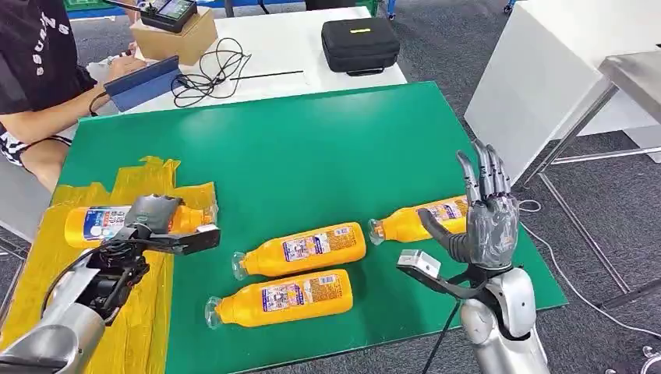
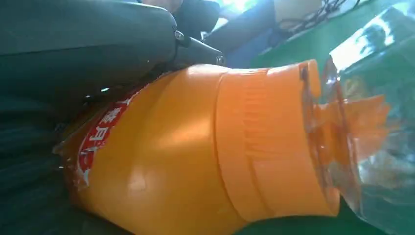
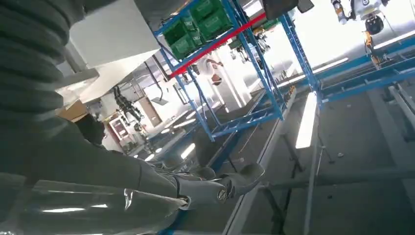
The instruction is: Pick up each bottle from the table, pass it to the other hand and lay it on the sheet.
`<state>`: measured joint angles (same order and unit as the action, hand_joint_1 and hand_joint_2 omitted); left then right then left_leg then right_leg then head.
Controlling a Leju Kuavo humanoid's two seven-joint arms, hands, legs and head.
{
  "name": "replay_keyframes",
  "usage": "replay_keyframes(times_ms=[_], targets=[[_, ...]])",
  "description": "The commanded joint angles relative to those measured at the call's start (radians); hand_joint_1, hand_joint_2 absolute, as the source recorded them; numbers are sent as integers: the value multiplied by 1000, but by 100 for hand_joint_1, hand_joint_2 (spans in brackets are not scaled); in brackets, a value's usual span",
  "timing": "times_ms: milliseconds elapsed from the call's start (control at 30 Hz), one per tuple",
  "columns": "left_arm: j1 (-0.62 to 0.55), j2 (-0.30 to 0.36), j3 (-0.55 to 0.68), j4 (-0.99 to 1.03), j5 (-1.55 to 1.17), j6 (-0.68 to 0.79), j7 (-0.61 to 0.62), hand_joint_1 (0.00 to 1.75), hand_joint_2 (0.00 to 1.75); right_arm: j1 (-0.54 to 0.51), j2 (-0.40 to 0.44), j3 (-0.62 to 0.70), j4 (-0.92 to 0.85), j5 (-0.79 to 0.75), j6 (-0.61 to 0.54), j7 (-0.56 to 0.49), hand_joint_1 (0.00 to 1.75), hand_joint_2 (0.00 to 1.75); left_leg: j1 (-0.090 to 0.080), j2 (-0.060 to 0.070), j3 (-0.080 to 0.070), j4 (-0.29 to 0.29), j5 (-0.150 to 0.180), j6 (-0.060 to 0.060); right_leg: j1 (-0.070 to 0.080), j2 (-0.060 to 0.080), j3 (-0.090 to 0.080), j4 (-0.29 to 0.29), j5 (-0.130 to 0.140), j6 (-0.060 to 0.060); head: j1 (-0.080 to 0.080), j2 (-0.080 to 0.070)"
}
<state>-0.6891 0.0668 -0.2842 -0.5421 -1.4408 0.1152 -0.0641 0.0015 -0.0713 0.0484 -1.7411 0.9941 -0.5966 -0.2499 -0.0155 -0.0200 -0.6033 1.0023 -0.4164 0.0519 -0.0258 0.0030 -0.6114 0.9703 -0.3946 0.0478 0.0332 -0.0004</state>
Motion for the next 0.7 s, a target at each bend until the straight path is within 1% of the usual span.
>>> replay_keyframes(times_ms=[33, 200, 333, 467, 500, 533, 600, 633, 700], targets=[[-62, -4, 28, 110, 3, -5, -2, 175, 175, -43, -2, 27, 63, -2, 3, 8, 0, 175, 3, 3, 3, 2, -3, -3, 3, 1, 3, 0, -1, -3, 0, 0], [-62, -4, 28, 110, 3, -5, -2, 175, 175, -43, -2, 27, 63, -2, 3, 8, 0, 175, 2, 1, 1, 1, -1, -2, 2, 1, 1, 0, 0, -2, 0, 0], [-62, -4, 28, 110, 3, -5, -2, 175, 175, -43, -2, 27, 63, -2, 3, 8, 0, 175, 5, 4, 4, 3, -5, -5, 5, 1, 5, 0, -3, -4, 0, 0], [-55, -10, 50, 118, 24, -13, -23, 175, 175, -51, 0, 32, 76, -7, 11, 10, 0, 175, 2, 2, 2, 1, -2, -2, 2, 1, 2, -1, -1, -2, 0, 0], [-50, -12, 55, 117, 29, -5, -28, 42, 175, -52, 1, 33, 78, -7, 11, 9, 0, 175, 3, 3, 4, 1, -3, -3, 3, 1, 4, -1, -1, -3, 0, 0], [-43, -13, 52, 112, 24, 17, -24, 0, 175, -50, 2, 35, 78, -6, 13, 9, 0, 175, 4, 3, 4, 1, -3, -4, 4, 1, 5, -1, -2, -3, 0, 0], [-41, -17, 54, 117, 22, 19, -18, 0, 175, -49, 3, 37, 77, -6, 18, 10, 0, 175, 2, 2, 2, 0, -1, -2, 2, 1, 2, -1, 0, -1, 0, 0], [-42, -19, 50, 119, 16, 17, -21, 0, 175, -50, 4, 38, 76, -5, 20, 11, 0, 175, 3, 3, 4, 1, -3, -4, 4, 1, 5, -1, -2, -3, 0, 0], [-44, -30, 54, 121, 19, 25, -29, 0, 175, -49, 5, 34, 73, -2, 13, 11, 0, 175, 2, 2, 2, 0, -1, -2, 2, 1, 2, -1, -1, -2, 0, 0]])
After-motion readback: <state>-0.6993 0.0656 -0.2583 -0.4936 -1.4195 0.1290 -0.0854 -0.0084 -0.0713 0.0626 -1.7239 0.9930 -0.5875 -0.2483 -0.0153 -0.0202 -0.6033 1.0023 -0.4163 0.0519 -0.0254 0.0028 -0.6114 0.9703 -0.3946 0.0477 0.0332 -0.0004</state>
